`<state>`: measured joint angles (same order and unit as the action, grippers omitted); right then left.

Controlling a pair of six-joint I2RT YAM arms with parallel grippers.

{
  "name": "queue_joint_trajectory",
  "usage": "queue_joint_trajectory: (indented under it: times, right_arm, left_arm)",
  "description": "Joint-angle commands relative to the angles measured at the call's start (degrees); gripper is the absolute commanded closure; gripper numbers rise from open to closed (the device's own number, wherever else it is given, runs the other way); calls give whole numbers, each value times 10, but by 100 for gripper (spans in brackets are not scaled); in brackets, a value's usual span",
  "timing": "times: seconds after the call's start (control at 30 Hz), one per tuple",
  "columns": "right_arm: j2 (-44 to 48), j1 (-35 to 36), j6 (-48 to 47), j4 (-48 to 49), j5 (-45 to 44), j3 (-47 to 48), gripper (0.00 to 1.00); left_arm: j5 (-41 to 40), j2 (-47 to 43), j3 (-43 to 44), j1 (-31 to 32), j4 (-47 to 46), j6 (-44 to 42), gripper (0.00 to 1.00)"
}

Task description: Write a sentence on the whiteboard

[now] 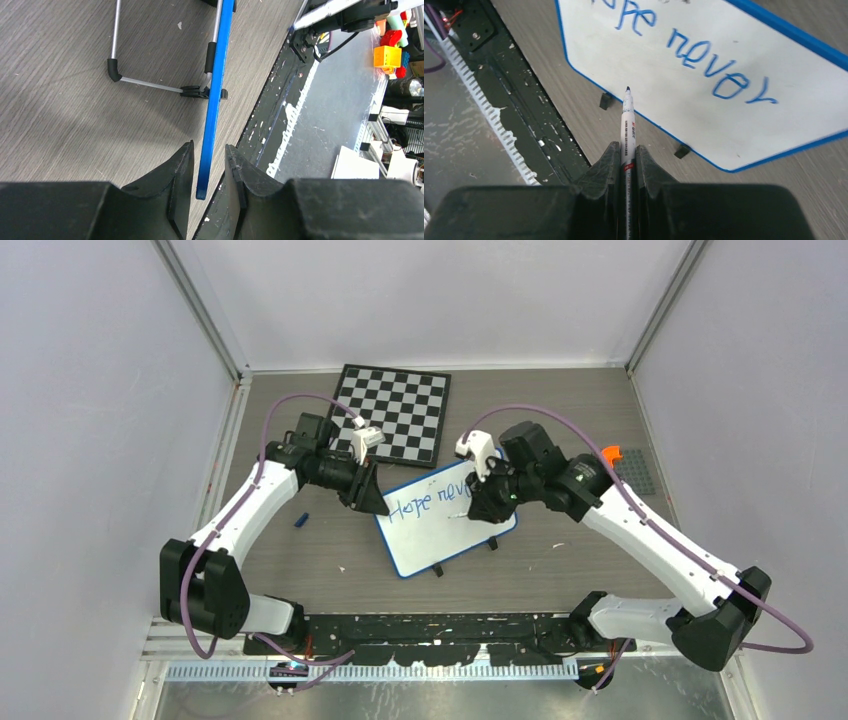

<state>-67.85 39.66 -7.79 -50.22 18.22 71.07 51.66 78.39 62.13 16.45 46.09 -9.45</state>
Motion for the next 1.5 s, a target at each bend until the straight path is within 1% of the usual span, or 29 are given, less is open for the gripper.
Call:
queue_joint_trajectory:
  times: [0.0,0.23,0.4,0.47,0.57,0.87,1.07,1.2,1.47]
  right_arm:
    - [4,41,29,80,7,-25,100]
    - [-14,112,12,132,-57,-50,100]
    - [-26,161,-26,178,-141,-85,100]
    - [-25,171,-39,200,-161,-99,100]
    - [-21,177,-52,234,-171,-122,100]
    - [-1,179,-55,282,-172,-170,100]
    - [7,178,-54,277,-175,-168,100]
    - [-2,178,-56,284,-209,-165,100]
    - [-23,179,-58,286,-215,-150,100]
  left_arm:
    - [14,-18,6,3,-5,-2,70]
    - [16,-8,10,3,-12,11,72]
    - [15,-5,11,3,-12,13,73]
    - [14,-5,11,3,-12,13,73]
    - [12,-5,10,3,-12,13,74]
    - [8,-3,9,3,-13,12,74]
    - [8,0,10,3,-13,12,74]
    - [8,0,11,3,-13,13,74]
    - [7,-1,11,3,-13,13,74]
